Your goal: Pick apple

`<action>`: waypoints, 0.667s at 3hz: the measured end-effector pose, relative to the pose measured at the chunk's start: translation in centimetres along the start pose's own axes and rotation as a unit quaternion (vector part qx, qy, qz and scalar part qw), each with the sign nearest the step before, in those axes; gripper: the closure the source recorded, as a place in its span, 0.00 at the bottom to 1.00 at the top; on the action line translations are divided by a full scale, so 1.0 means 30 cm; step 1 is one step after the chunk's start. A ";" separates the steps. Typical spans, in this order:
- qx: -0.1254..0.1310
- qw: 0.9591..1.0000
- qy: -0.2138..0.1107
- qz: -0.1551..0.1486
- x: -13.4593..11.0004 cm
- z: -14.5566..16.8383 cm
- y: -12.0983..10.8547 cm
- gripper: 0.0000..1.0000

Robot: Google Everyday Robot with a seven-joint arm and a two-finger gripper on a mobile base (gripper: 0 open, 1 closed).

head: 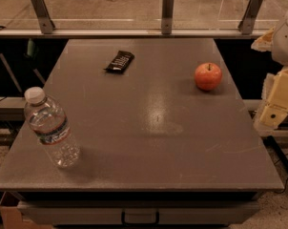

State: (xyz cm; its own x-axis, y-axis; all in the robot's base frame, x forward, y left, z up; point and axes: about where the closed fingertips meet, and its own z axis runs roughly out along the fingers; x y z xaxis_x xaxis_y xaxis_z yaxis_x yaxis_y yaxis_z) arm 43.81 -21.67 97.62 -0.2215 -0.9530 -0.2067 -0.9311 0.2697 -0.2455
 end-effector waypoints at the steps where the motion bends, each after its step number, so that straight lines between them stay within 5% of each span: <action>1: 0.000 1.000 0.000 0.000 0.000 0.000 0.000 0.00; 2: 0.007 1.000 -0.022 -0.004 0.016 0.068 -0.074 0.00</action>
Offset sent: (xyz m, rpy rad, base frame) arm 0.0777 -0.0256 -0.0495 0.1106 -0.0682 0.0471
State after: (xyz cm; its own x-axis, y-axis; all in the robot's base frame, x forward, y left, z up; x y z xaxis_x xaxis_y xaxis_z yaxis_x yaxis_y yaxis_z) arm 46.36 -22.43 96.12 -0.2006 -0.9482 -0.2464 -0.9283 0.2643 -0.2614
